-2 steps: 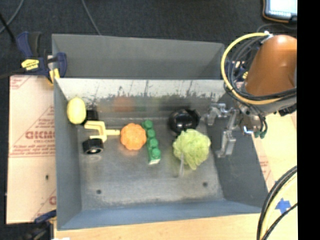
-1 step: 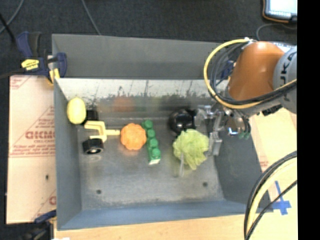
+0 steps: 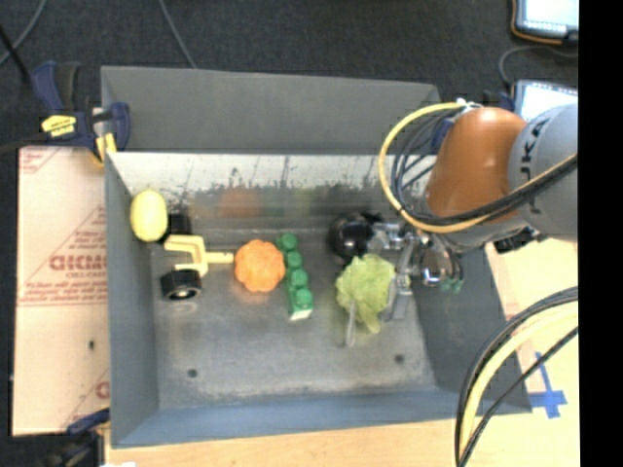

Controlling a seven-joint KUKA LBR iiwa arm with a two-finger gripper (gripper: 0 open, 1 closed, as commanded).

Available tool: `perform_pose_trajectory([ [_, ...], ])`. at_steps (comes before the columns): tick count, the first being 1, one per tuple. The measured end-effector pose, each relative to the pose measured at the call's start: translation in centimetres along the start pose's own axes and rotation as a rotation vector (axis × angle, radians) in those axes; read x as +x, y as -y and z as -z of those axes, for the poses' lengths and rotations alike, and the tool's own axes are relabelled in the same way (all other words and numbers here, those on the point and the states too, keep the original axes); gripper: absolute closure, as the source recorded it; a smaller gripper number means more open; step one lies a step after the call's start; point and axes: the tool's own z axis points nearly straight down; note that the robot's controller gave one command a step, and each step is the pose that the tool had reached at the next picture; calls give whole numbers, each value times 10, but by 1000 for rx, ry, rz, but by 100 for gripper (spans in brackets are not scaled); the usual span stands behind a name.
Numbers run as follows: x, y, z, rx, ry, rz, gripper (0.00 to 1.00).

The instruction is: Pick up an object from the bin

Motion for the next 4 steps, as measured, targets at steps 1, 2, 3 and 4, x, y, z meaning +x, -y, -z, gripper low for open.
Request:
perform_pose_trajectory([
  [1,0,-8,-24,1,8,-204,0],
  [2,-21,9,-54,21,35,-234,100],
  [3,-21,9,-54,21,35,-233,100],
  [4,-20,8,96,21,45,-221,100],
])
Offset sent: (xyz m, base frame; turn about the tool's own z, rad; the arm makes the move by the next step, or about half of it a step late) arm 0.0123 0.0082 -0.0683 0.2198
